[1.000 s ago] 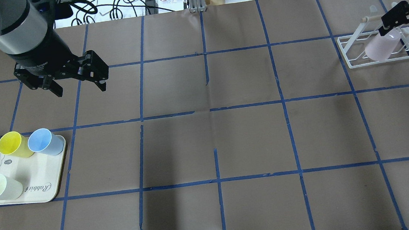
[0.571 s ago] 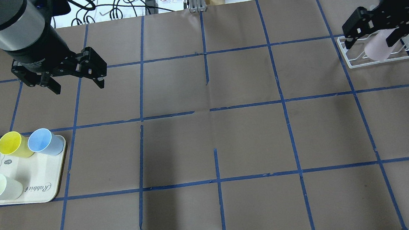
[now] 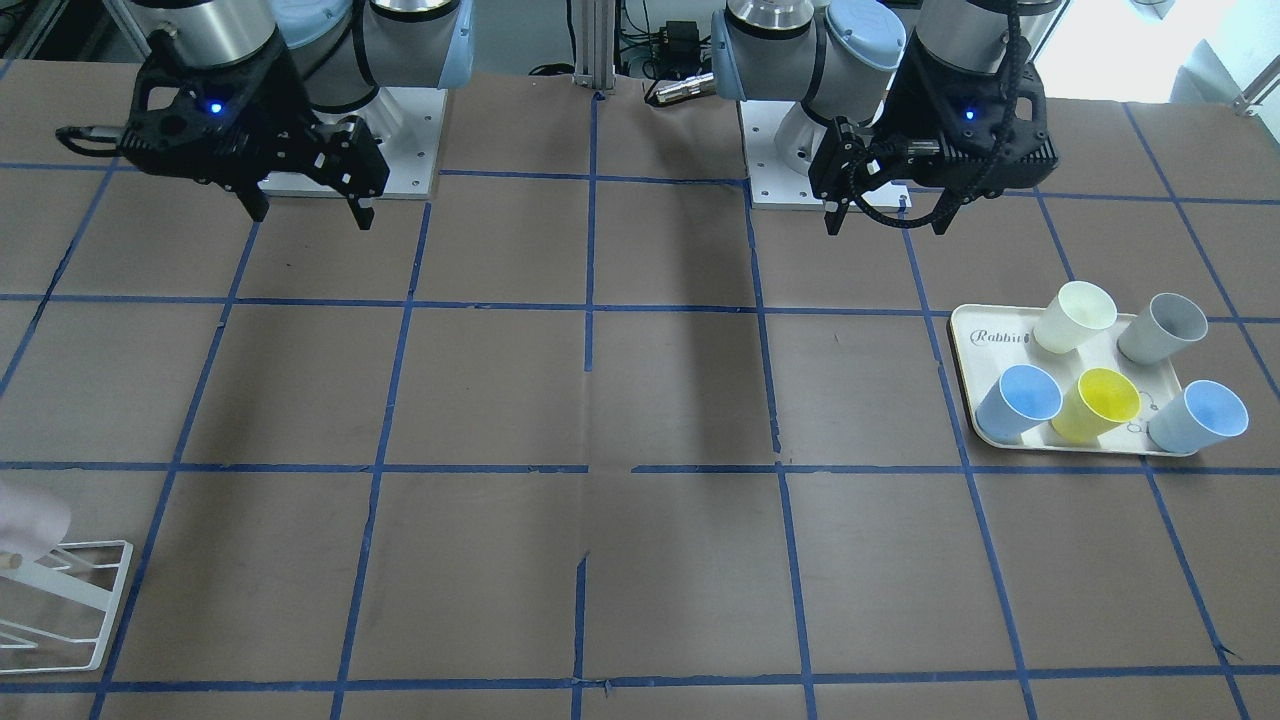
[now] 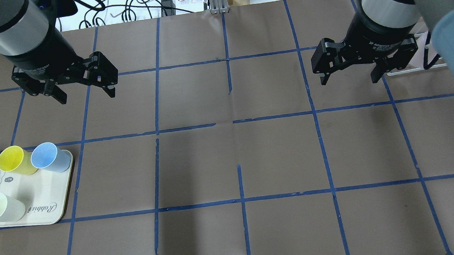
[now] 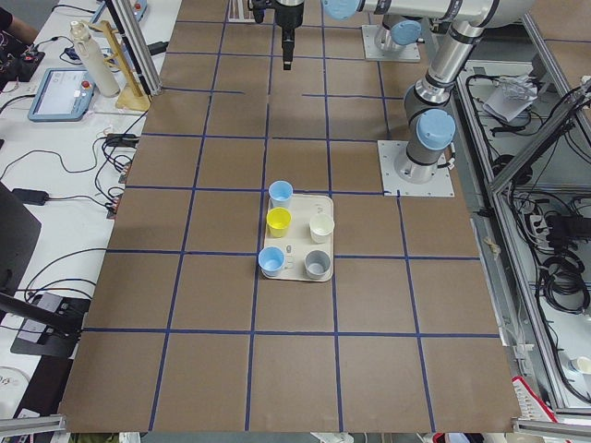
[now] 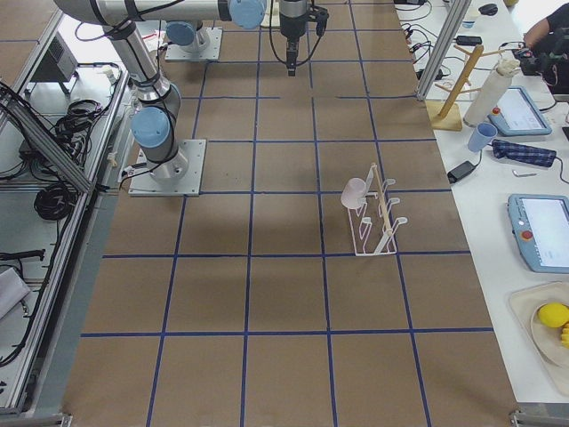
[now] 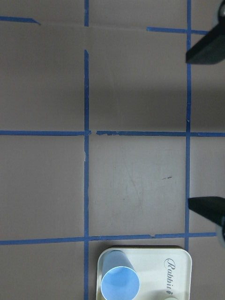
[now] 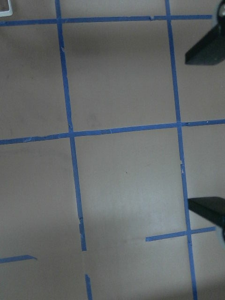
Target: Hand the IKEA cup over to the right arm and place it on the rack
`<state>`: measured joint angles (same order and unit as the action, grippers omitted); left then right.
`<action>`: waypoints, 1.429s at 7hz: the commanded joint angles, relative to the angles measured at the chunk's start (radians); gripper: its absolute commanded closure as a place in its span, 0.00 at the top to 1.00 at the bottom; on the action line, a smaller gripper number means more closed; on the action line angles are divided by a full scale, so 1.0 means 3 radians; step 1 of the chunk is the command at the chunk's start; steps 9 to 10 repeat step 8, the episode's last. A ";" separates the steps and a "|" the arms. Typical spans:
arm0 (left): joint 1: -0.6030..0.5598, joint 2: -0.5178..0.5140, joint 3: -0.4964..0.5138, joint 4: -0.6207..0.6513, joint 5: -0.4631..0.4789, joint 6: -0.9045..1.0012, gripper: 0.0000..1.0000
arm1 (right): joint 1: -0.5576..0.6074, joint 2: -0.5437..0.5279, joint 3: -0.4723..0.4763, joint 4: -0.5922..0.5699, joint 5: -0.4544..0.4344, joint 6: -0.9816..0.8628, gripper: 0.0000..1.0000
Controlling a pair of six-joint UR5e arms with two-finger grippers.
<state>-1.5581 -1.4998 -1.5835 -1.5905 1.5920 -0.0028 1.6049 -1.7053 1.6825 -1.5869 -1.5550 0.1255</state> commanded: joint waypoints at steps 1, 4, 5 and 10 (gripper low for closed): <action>0.0029 -0.0011 0.0022 0.0050 -0.0004 0.0171 1.00 | 0.0020 -0.0185 0.0108 0.0191 0.0003 -0.0004 1.00; 0.0039 -0.0052 0.0017 0.0086 -0.0025 0.0168 1.00 | -0.0149 -0.0196 0.0113 0.0217 0.0009 -0.0009 1.00; 0.0039 -0.0047 0.0017 0.0106 -0.0101 0.0163 1.00 | -0.0144 -0.0196 0.0113 0.0217 0.0014 0.0016 1.00; 0.0039 -0.0037 0.0017 0.0106 -0.0106 0.0183 1.00 | -0.0144 -0.0191 0.0113 0.0207 0.0009 0.0021 1.00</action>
